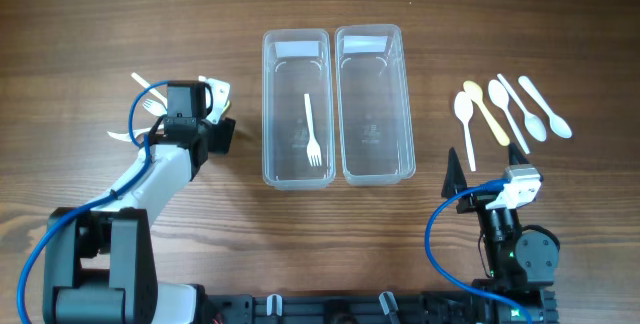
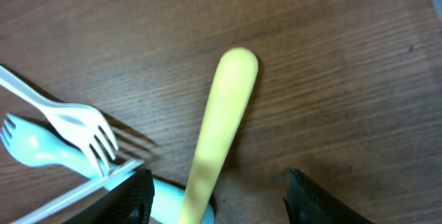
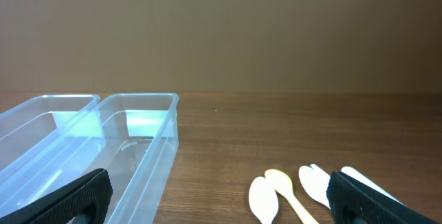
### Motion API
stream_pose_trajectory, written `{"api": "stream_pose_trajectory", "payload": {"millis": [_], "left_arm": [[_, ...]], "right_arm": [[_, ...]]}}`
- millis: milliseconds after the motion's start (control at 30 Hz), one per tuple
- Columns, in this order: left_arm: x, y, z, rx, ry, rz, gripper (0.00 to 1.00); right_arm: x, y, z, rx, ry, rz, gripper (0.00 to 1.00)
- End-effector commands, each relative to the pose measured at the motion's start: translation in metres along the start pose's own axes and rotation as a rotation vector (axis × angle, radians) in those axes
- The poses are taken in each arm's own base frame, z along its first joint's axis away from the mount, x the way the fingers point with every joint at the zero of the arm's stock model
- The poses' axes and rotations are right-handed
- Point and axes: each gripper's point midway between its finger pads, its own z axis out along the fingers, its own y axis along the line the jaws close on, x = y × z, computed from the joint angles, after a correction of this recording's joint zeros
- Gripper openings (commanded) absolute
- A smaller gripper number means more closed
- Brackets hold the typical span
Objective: Pack container
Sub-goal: 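Return the left gripper to the pile and grasp the yellow fork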
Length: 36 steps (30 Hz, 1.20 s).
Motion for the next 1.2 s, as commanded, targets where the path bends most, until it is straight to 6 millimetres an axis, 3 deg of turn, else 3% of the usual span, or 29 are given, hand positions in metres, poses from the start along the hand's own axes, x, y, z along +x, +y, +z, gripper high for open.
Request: {"api": "stream_pose_trajectory", "payload": {"millis": [0,233,433,633,867,1033,1167], "left_arm": [[0.000,-0.001,0.005,0.019,0.004,0.014,0.62],[0.022,-0.002,0.024,0.032,0.078,0.029,0.61],[0.024,0.005,0.027,0.022,0.080,0.012,0.58],[0.027,0.014,0.027,0.010,0.086,-0.010,0.40],[0.030,0.014,0.027,0.012,0.097,-0.012,0.29],[0.029,0.014,0.027,0.011,0.093,-0.012,0.08],[0.022,0.016,0.026,0.003,0.067,-0.013,0.04]], "right_arm": [[-0.001,0.000,0.000,-0.002,-0.005,-0.005,1.00],[-0.001,0.000,0.000,-0.002,-0.005,-0.005,1.00],[-0.001,0.000,0.000,-0.002,-0.005,-0.005,1.00],[-0.001,0.000,0.000,-0.002,-0.005,-0.005,1.00],[-0.001,0.000,0.000,-0.002,-0.005,-0.005,1.00],[-0.001,0.000,0.000,-0.002,-0.005,-0.005,1.00],[-0.001,0.000,0.000,-0.002,-0.005,-0.005,1.00]]}}
